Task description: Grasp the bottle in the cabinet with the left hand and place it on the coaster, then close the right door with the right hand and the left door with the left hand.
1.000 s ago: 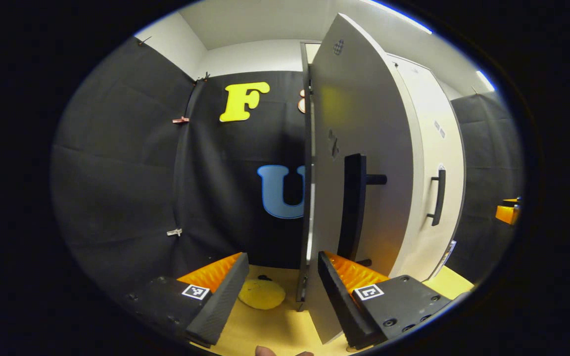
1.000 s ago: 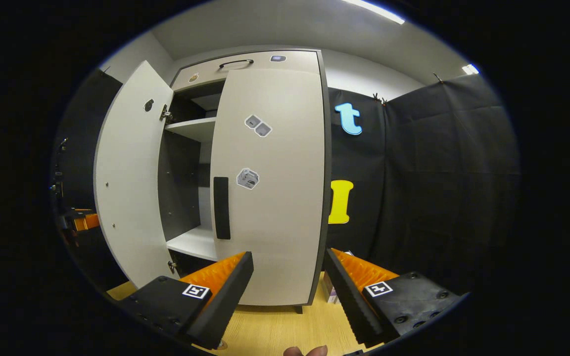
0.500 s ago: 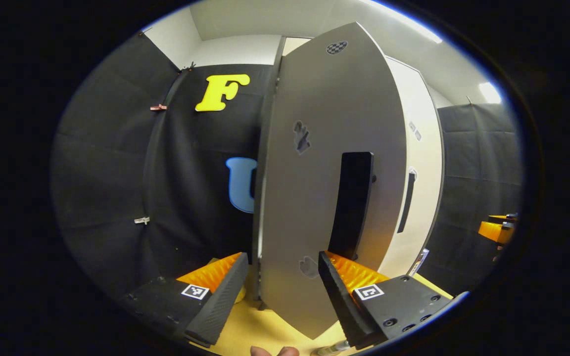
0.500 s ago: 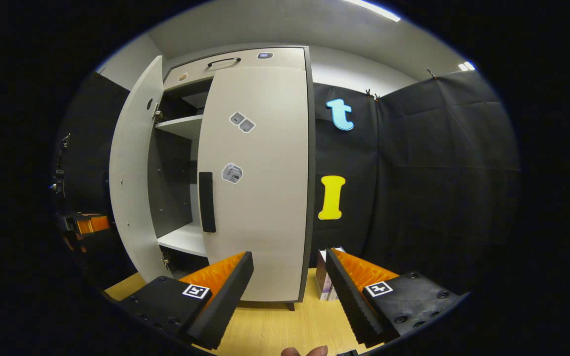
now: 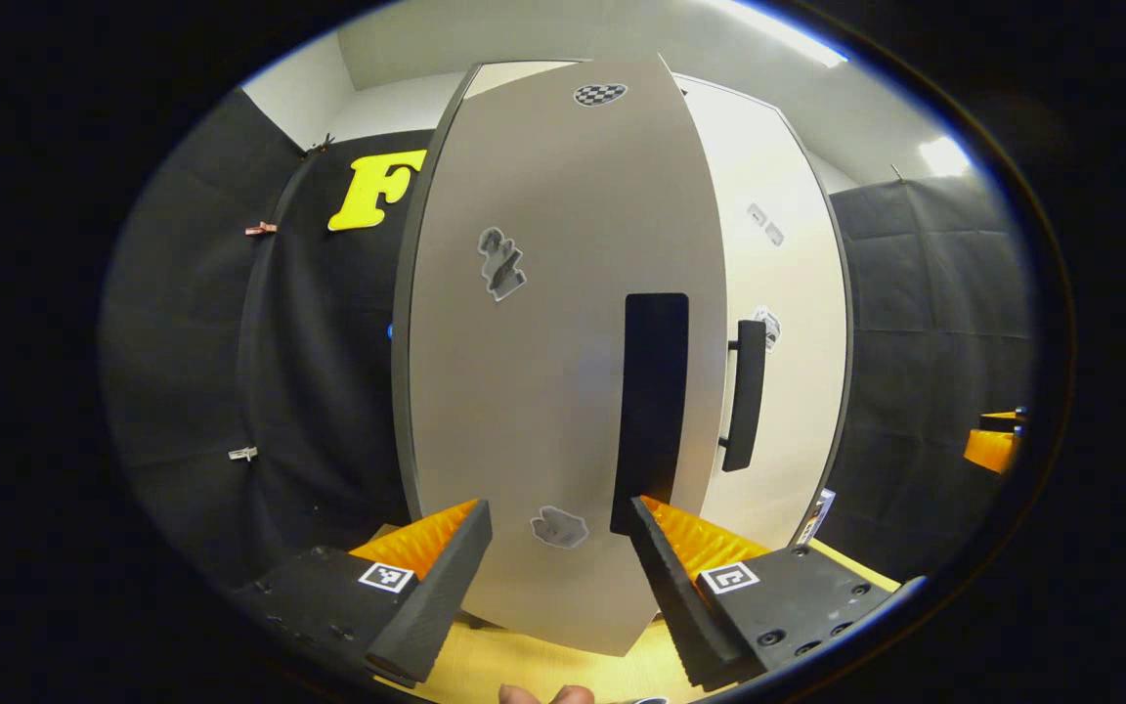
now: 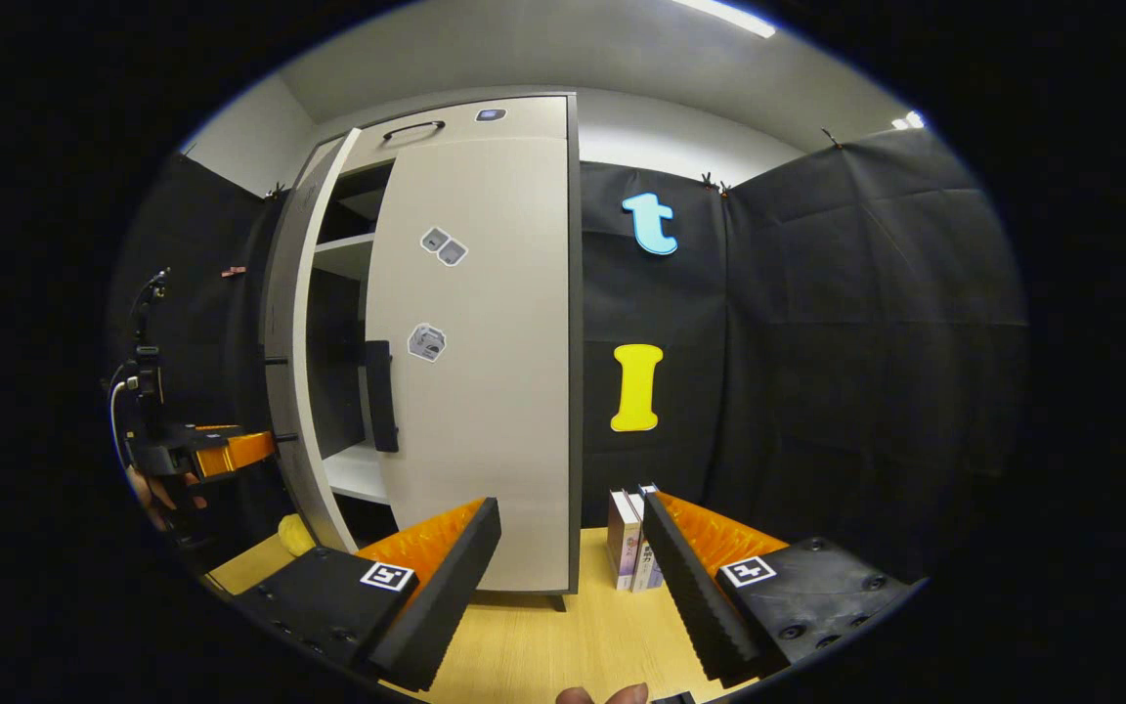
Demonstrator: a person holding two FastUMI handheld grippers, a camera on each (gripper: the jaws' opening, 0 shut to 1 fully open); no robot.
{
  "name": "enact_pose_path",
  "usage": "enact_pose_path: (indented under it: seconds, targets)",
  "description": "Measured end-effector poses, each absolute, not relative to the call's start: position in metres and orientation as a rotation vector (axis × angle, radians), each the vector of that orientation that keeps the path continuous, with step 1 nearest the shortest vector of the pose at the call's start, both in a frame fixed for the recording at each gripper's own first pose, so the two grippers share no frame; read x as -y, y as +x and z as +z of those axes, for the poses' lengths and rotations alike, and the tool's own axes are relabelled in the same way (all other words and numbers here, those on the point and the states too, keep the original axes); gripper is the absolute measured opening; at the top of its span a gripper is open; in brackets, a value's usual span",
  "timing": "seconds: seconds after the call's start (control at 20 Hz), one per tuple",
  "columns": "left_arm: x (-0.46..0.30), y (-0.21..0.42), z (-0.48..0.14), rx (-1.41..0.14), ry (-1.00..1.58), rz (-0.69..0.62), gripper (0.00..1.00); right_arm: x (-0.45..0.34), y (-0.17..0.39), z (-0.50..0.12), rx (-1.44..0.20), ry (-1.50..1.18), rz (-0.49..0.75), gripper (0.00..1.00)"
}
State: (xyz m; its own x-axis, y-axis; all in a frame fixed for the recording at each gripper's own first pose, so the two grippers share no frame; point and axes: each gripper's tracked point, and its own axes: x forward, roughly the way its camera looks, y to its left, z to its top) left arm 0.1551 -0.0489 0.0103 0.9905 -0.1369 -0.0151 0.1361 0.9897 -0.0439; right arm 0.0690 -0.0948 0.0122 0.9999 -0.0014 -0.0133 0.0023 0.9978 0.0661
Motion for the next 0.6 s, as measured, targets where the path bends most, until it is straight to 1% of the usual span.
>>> enact_pose_path:
  seconds: [0.05,0.1,0.25,0.3,0.35,0.4,0.45,0.5,0.6]
  targets:
    - [0.052,0.158,0.011,-0.019,-0.046,-0.134,0.95,0.097,0.069,0.012,-0.012,0.068,-0.002,0.97]
    - [0.054,0.161,0.010,-0.019,-0.049,-0.131,0.91,0.099,0.068,0.012,-0.012,0.072,-0.001,0.97]
    - [0.061,0.170,0.010,-0.019,-0.058,-0.122,0.92,0.100,0.069,0.011,-0.013,0.075,0.003,0.97]
    - [0.064,0.173,0.010,-0.020,-0.059,-0.122,0.95,0.100,0.070,0.010,-0.014,0.075,0.007,0.97]
    - [0.066,0.176,0.010,-0.022,-0.058,-0.121,0.91,0.099,0.071,0.010,-0.015,0.074,0.012,0.97]
    - [0.068,0.180,0.010,-0.022,-0.054,-0.119,0.91,0.099,0.072,0.010,-0.015,0.073,0.016,0.97]
    - [0.070,0.183,0.010,-0.022,-0.050,-0.116,0.88,0.098,0.073,0.010,-0.015,0.073,0.020,0.97]
    - [0.072,0.187,0.011,-0.021,-0.044,-0.112,0.92,0.097,0.073,0.010,-0.015,0.073,0.023,0.98]
    - [0.076,0.194,0.010,-0.022,-0.032,-0.109,0.93,0.094,0.075,0.010,-0.016,0.075,0.036,0.97]
